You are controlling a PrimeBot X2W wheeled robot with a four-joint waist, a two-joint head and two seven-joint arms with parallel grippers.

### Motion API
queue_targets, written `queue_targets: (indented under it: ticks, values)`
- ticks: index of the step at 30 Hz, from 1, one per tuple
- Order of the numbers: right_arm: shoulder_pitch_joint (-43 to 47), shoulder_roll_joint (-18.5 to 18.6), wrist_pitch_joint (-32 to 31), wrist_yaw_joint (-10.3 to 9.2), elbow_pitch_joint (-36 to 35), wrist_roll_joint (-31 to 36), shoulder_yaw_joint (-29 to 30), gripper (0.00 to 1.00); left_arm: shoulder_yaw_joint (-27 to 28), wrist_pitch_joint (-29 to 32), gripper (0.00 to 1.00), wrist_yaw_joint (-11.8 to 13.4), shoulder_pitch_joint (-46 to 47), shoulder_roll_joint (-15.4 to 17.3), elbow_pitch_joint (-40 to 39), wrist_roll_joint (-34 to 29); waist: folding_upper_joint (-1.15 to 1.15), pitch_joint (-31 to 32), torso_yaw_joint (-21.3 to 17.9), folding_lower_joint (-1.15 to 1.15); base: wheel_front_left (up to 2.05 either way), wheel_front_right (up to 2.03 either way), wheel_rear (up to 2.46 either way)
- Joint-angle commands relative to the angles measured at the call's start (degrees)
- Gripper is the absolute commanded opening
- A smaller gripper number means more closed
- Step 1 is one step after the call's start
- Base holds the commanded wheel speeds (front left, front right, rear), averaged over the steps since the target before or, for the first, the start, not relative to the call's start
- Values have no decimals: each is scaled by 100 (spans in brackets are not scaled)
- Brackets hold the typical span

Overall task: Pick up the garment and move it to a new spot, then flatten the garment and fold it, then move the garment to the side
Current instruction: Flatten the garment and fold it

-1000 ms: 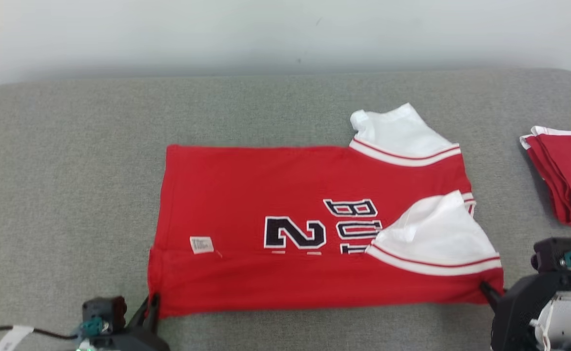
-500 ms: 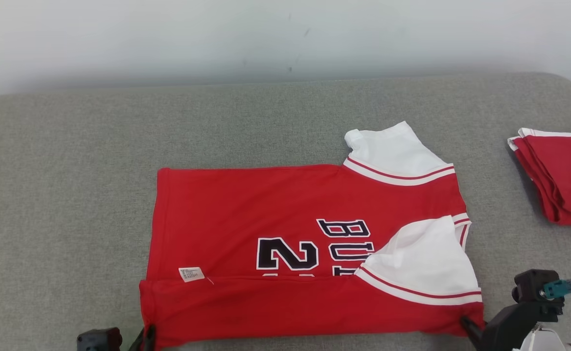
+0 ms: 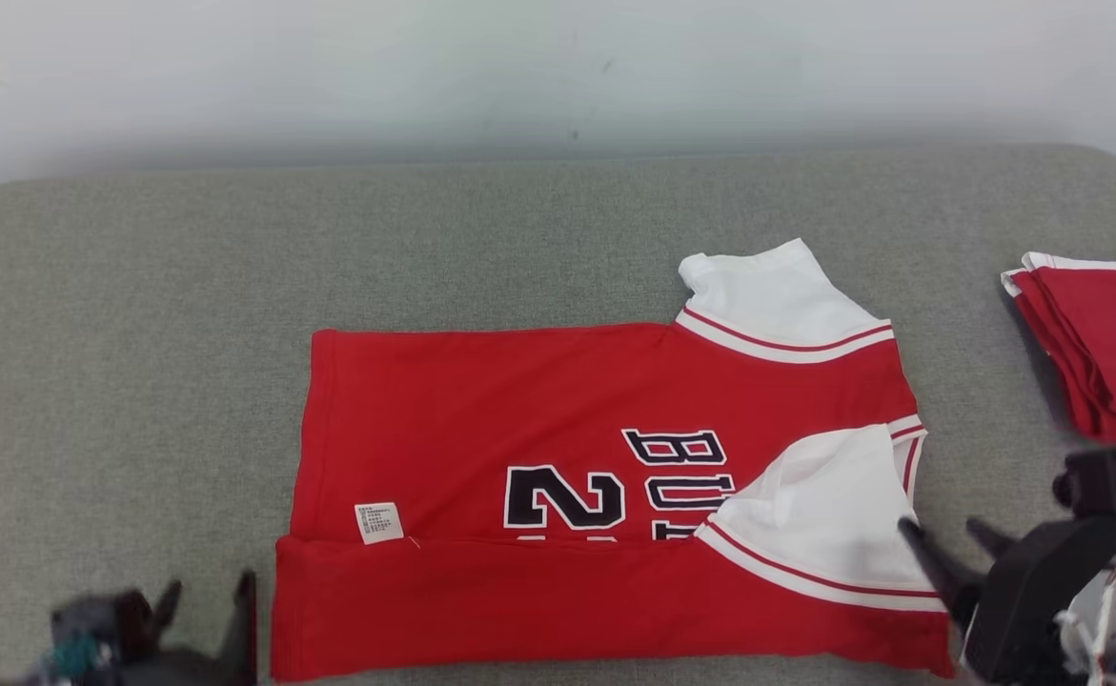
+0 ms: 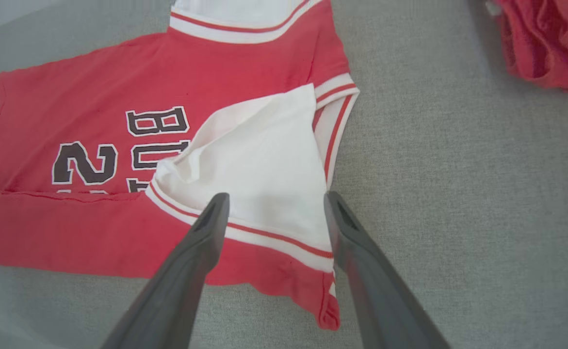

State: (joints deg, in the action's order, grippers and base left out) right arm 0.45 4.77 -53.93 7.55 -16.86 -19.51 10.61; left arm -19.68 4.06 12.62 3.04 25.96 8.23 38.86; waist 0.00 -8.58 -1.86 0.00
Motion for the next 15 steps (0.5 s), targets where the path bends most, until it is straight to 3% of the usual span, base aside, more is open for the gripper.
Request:
queue_targets:
  ticks: [1,8,15]
  values:
    - [-99,69,-33,-13,-63,-36,13,100,40,30,100,-4,175,64,-44,-15,0,-58,10,0,0,0,0]
    - [-1275,497,-183,-13,-119,-53,-233,100,-178,645,100,-246,1503,314,-41,-317,0,-480,-62,0,0,0,0]
    - [-2661,664,252,-13,734,-74,-855,100,-535,1446,100,-575,3145,246,769,-547,0,-1107,-284,0,0,0,0]
